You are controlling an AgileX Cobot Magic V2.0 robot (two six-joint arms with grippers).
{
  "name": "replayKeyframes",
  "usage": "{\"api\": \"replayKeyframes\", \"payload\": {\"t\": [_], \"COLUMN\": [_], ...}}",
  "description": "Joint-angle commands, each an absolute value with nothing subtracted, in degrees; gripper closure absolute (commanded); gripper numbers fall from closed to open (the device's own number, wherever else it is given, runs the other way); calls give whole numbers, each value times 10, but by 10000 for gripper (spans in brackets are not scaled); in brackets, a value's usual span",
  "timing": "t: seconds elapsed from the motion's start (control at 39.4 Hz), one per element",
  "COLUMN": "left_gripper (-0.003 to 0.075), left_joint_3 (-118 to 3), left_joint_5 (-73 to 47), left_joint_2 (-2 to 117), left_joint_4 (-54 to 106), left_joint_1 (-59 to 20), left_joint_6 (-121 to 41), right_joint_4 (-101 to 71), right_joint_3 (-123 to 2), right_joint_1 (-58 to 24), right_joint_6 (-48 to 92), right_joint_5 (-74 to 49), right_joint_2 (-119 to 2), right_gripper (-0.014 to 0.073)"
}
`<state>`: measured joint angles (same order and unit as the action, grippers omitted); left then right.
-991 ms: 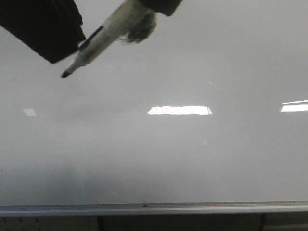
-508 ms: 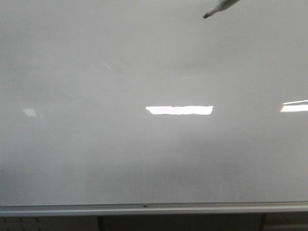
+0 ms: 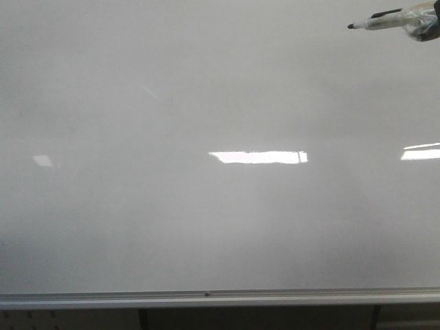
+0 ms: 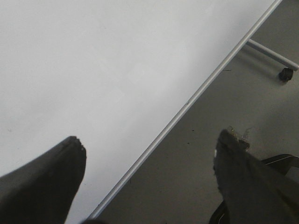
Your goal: Write number 2 on whiteboard
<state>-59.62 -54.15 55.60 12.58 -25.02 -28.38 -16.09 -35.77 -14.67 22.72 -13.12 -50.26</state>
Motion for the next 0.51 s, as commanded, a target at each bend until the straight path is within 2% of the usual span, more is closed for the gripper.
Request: {"api": "replayKeyframes", "payload": {"t": [0.0, 0.48], "left_gripper": [173, 173], "left_joint_3": [-611, -611], "left_joint_5": [-506, -506], "left_joint_2": [549, 549], "left_joint_4": [141, 141], "left_joint_1": [-249, -249], "left_joint_6": [-279, -279], "right_joint_4": [-167, -125], "right_joint_3": [-384, -495], "right_joint_1": [-133, -111], "right_joint_6": [225, 226], "right_joint_5": [-58, -67], "right_joint_2": [-526, -662], "right_gripper": [578, 578]}}
